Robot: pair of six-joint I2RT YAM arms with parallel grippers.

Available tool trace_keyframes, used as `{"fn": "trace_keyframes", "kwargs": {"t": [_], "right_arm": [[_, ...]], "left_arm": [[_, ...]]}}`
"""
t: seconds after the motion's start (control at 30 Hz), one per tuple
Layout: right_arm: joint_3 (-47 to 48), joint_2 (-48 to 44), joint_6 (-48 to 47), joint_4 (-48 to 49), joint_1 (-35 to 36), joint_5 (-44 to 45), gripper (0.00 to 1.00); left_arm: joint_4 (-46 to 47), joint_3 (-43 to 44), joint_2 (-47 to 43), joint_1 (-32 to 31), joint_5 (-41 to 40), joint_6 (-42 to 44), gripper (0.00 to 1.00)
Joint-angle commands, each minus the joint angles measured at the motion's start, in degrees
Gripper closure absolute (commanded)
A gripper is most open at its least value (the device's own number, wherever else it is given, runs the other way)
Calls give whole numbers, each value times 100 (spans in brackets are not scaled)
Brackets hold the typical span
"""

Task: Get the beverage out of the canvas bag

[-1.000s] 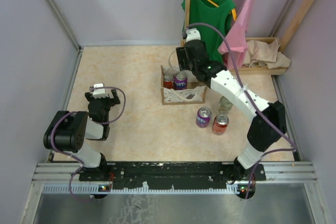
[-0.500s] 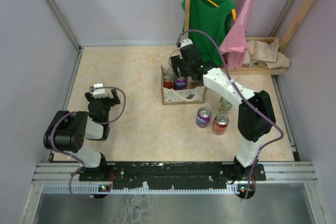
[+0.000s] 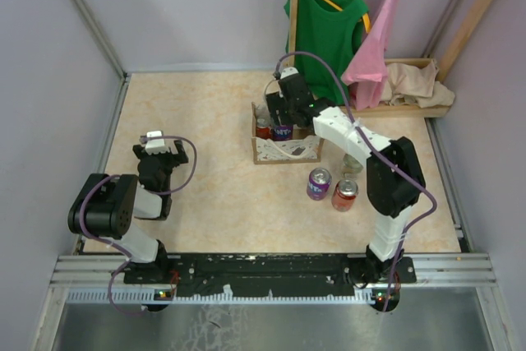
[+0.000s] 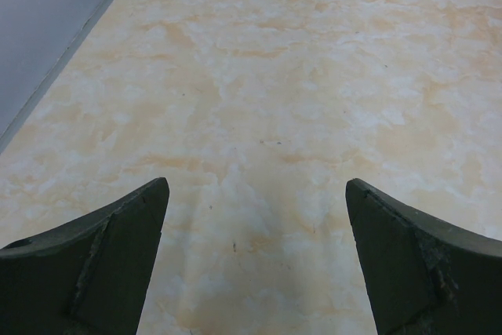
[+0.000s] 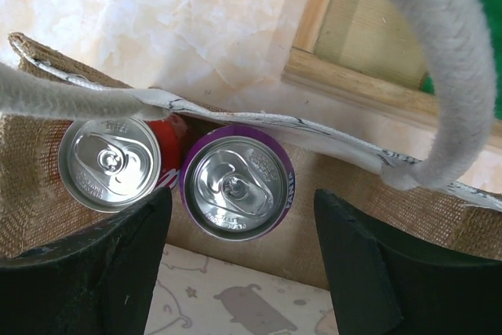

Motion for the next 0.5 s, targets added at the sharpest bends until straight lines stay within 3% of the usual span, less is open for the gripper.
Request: {"fn": "trace_keyframes", "kwargs": {"t": [0.0, 0.47], "right_arm": [[-32, 91, 12, 242, 10, 37, 28], [-56, 415, -24, 247, 12, -13, 32]], "left_arm": [[103, -36, 39, -7, -20, 31, 0], [103, -33, 34, -5, -20, 28, 0]]}}
